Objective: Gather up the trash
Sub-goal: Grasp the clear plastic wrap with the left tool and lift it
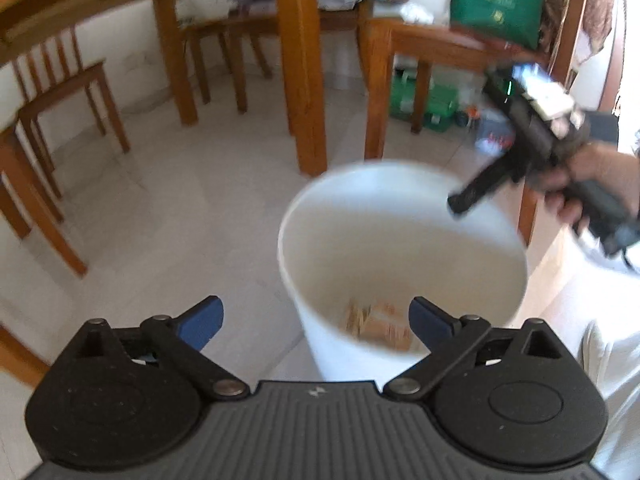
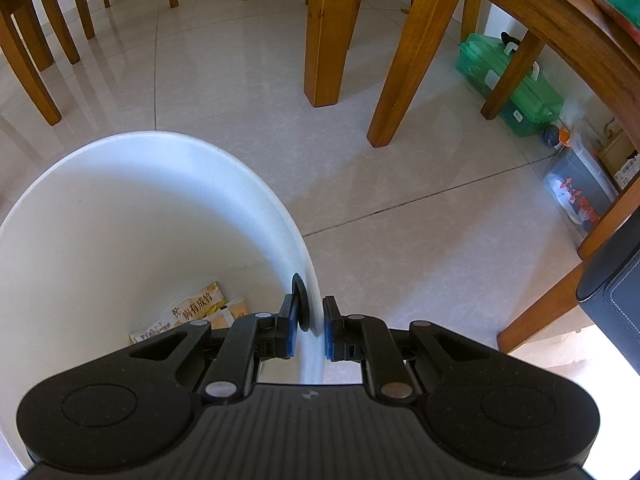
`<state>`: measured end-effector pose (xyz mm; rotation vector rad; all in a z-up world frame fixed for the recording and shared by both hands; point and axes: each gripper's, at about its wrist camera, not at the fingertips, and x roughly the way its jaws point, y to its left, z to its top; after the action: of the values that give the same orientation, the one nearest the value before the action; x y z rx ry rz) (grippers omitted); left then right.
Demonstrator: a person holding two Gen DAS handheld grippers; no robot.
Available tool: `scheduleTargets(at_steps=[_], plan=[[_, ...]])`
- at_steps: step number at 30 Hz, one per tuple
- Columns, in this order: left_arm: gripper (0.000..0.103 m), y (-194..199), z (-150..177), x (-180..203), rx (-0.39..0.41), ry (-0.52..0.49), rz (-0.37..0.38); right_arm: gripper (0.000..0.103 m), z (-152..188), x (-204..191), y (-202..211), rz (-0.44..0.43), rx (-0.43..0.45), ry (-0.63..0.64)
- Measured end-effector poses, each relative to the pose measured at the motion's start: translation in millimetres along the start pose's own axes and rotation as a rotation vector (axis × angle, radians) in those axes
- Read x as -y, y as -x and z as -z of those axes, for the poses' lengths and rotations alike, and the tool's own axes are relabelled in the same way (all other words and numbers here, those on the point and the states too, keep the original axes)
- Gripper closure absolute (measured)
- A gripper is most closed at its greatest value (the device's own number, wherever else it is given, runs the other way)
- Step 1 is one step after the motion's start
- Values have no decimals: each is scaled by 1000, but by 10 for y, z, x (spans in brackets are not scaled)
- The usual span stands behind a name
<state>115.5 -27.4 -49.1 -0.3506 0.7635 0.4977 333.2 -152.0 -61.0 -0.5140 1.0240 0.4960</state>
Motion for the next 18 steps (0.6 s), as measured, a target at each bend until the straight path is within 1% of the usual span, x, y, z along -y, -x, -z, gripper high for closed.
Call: scheduleTargets(at_steps=[2,4,8,10,12,15,17,18], plan=[[4,-63,180,-23,-41,29,8,87,1,-5,0,0,0,0],[4,-116,373,-33,-60,59,20,87,1,-5,2,1,1,1],[4,-327,861,-30,-146,155,29,87,9,-13,15,4,3,5],[5,-475,1104,-10,-198,187,25,87,9,-11,15,7,2,7],[7,-665,1367,33,-258,195,17,87,10,-19,16,9,2,7],[9,-942,1673,101,-333,188,9,87,11,-15,11,7,2,6],[13,-1104,1833,125,-364,184,-11,87,14,-16,10,8,3,9],[13,-1163,1881,128,-375,179,-16,87,12,-19,9,9,3,10]])
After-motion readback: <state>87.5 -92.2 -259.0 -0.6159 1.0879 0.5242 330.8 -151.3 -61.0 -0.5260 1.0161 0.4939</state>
